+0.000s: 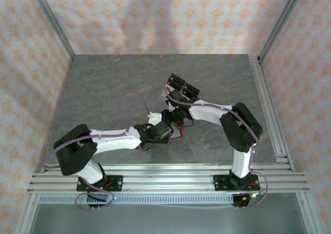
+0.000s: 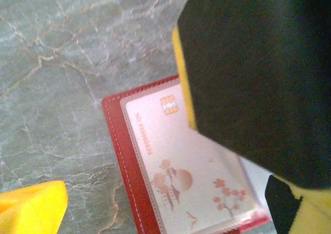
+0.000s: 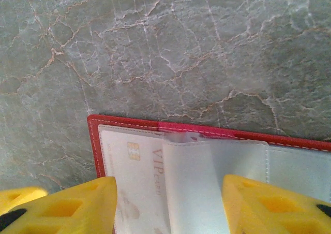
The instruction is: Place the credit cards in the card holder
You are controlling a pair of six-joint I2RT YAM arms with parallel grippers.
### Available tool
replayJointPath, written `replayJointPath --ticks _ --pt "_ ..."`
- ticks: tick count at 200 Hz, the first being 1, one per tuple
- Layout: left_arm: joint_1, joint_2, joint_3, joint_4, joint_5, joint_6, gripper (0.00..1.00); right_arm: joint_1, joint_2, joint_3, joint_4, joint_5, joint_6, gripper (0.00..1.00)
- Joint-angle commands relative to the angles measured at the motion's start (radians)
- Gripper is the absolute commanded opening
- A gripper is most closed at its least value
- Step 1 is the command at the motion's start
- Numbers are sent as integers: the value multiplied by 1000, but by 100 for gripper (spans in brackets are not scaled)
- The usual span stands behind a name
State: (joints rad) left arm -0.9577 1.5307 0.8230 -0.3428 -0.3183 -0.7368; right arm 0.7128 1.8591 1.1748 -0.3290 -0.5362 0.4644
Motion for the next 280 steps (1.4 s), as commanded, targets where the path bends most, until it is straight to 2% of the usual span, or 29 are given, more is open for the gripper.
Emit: replayJointPath --ticks 1,106,210,280 --pt "-4 -48 -13 -10 -7 -21 100 5 -1 11 22 -5 20 56" --pt "-5 21 6 50 37 -6 100 9 14 -14 66 -43 45 56" --pt "-4 106 43 61 30 4 100 19 26 -17 83 -54 53 56" --pt "-9 139 -4 67 30 -7 100 16 18 13 64 -48 54 56"
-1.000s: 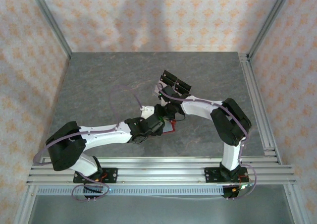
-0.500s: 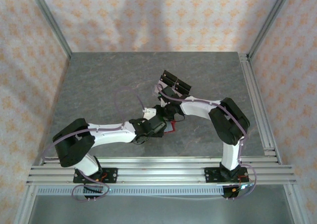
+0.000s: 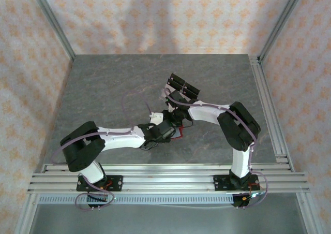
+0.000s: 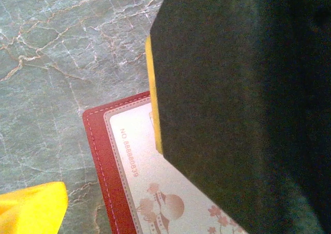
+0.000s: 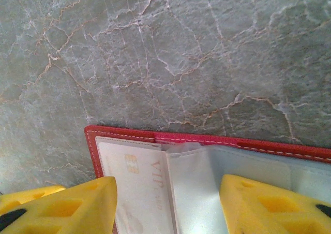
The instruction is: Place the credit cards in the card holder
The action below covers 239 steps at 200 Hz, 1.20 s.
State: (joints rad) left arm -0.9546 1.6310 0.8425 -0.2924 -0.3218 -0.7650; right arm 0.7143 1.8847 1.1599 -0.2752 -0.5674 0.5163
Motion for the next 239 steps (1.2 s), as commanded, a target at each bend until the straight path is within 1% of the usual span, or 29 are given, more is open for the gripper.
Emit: replayJointPath --ticks 1,41,83,170,190,239 --pt "-12 39 -24 17 33 21 100 14 -8 29 9 -15 3 56" --pt "-14 30 -64 35 36 10 100 -14 -39 46 8 7 26 56" --pt "-14 25 -69 36 33 7 100 -51 -82 49 -3 21 30 56" --pt "-13 27 -68 36 33 7 100 -73 -131 -44 -25 81 -3 56" --pt "-14 29 -66 35 33 7 100 -74 -130 -53 -33 100 -16 57" --pt "-14 24 -70 33 31 7 100 -74 -89 -59 -31 94 -32 56"
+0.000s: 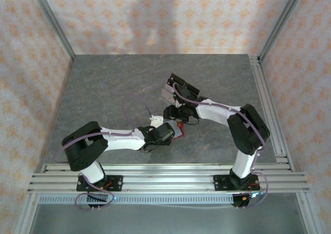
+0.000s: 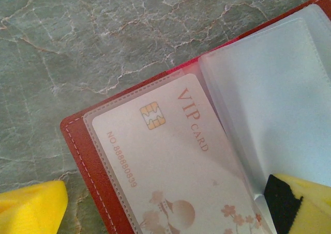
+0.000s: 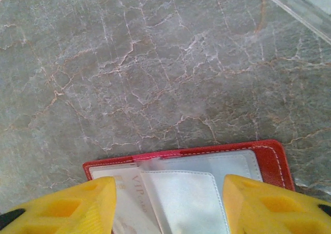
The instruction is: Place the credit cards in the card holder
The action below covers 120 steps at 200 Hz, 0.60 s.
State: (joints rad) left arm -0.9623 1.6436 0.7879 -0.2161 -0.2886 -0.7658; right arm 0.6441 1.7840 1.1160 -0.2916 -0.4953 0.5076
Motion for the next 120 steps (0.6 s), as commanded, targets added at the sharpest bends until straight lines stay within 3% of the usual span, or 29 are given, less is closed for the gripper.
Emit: replayJointPath --ticks 1,120 --pt "-6 12 -15 -44 -2 8 100 -4 13 -16 -14 21 -23 56" --pt "-6 8 -8 -45 -2 13 100 -4 39 -53 45 -100 -17 55"
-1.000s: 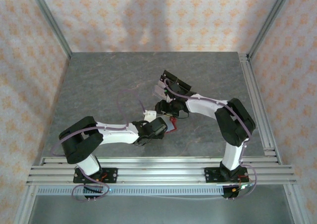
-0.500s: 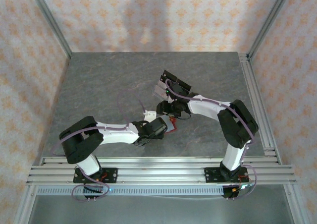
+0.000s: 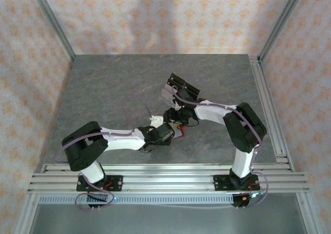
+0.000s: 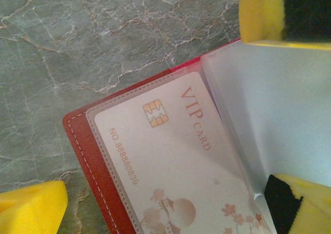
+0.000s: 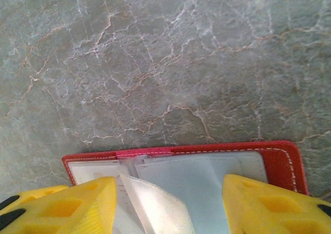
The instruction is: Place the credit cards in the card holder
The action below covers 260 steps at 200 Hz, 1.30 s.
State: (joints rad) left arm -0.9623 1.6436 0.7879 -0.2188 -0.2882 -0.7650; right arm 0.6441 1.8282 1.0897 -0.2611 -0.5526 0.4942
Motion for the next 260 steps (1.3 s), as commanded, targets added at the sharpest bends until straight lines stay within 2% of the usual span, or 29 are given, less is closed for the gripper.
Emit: replayJointPath --ticks 1,51,117,197,260 --pt "-7 7 -9 -42 -2 12 100 -4 -6 -27 16 -44 -3 55" --pt "-6 -28 -4 -55 -15 23 100 3 -63 -50 19 -59 13 54" --pt "-7 -167 -21 -105 -48 32 100 32 -66 -35 -12 -47 13 54" --pt "14 -475 -71 -286 -189 -53 100 114 -64 13 -29 -33 59 54" --pt "75 -618 -126 -327 -177 -91 100 203 25 121 -42 -8 96 54"
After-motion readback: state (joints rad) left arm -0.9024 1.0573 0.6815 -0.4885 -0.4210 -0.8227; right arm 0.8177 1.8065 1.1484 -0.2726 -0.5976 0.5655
